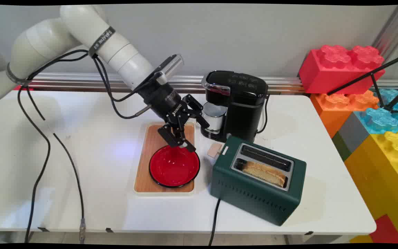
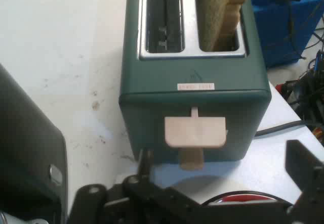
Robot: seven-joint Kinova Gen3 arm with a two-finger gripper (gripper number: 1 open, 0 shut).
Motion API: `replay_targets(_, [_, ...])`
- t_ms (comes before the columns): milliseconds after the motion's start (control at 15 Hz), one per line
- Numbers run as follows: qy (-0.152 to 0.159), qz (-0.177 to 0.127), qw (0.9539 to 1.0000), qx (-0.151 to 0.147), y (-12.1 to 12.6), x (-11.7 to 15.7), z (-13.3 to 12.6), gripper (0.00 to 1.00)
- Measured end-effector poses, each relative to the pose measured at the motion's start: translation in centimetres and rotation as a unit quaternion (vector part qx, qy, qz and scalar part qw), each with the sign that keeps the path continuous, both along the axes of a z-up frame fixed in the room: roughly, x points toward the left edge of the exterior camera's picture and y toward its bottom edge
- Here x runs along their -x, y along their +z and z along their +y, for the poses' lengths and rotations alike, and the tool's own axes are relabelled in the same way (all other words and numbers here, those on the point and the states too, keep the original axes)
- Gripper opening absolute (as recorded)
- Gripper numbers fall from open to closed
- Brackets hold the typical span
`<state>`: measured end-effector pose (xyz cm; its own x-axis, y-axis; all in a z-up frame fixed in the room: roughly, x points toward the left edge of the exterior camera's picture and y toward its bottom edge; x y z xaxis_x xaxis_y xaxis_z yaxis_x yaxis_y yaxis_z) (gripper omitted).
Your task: Press the toaster switch
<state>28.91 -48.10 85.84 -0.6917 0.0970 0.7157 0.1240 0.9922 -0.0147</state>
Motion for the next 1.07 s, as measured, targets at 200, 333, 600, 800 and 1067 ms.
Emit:
replay_targets(200, [-0.014,0.005,0.9999,0.001,0.1,0.1,-0.5,0.0])
replay_targets(333, [-0.018,0.005,0.9998,-0.002,0.0,0.1,-0.8,0.0])
replay_targets(600, [-0.019,0.009,0.9997,-0.014,-0.4,0.0,-1.3,0.0])
replay_targets(800, [-0.013,0.017,0.9994,-0.027,-1.0,0.0,-1.8,0.0])
replay_targets(1067, [-0.002,0.031,0.9986,-0.043,-2.0,-0.1,-2.5,0.0])
